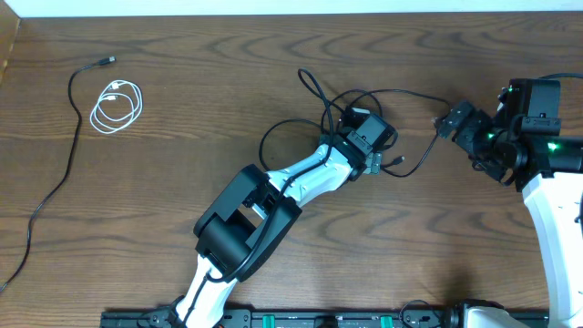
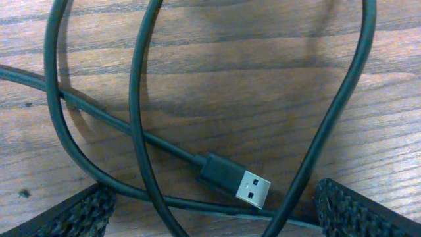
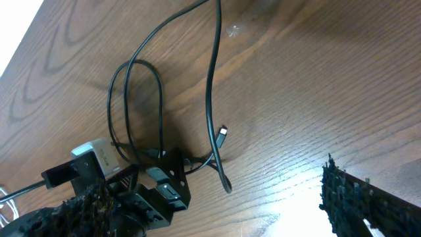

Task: Untangle cables
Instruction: 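Lower the left gripper onto the black cable loops near the USB plug, then grasp the black cable and carry it left toward the white coil, then lay the black cable down at the far left and open the left gripper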

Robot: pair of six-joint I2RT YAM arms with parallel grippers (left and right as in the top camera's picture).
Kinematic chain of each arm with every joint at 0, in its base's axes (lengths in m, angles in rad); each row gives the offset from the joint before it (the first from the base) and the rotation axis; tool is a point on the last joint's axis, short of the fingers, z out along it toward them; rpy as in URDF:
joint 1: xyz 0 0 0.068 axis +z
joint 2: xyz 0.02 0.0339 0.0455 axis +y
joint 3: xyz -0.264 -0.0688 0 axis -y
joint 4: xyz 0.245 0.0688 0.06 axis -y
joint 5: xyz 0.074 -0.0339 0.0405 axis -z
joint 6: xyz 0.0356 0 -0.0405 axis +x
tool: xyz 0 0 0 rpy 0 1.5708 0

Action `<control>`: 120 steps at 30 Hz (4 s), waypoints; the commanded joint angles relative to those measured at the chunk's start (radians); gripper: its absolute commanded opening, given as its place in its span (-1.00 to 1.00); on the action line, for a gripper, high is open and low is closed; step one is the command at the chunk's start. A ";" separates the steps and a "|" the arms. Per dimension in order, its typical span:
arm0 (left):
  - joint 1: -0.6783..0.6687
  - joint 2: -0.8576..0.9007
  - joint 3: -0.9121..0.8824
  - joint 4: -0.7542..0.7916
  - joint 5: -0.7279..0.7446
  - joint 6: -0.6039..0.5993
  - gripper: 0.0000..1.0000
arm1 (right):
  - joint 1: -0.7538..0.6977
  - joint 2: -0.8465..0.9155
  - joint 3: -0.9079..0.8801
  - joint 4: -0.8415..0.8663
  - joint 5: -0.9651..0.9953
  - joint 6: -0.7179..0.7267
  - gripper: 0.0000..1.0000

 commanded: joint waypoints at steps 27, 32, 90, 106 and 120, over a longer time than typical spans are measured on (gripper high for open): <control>0.001 0.030 0.016 -0.092 -0.075 -0.098 -0.85 | -0.001 -0.014 0.006 -0.012 -0.002 -0.031 0.98; 0.016 0.008 0.017 -0.120 -0.161 -0.098 -0.85 | -0.001 -0.014 0.006 -0.022 -0.002 -0.048 0.99; 1.472 -0.624 0.015 -0.323 -0.319 -0.051 -0.85 | -0.001 -0.014 0.005 -0.034 0.002 -0.071 0.99; 1.492 -0.624 0.013 -0.375 -0.004 -0.054 0.87 | -0.001 -0.014 0.005 -0.038 0.001 -0.071 0.98; 1.188 -0.624 0.013 -0.405 0.154 0.289 0.87 | -0.001 -0.014 0.005 -0.030 0.002 -0.072 0.99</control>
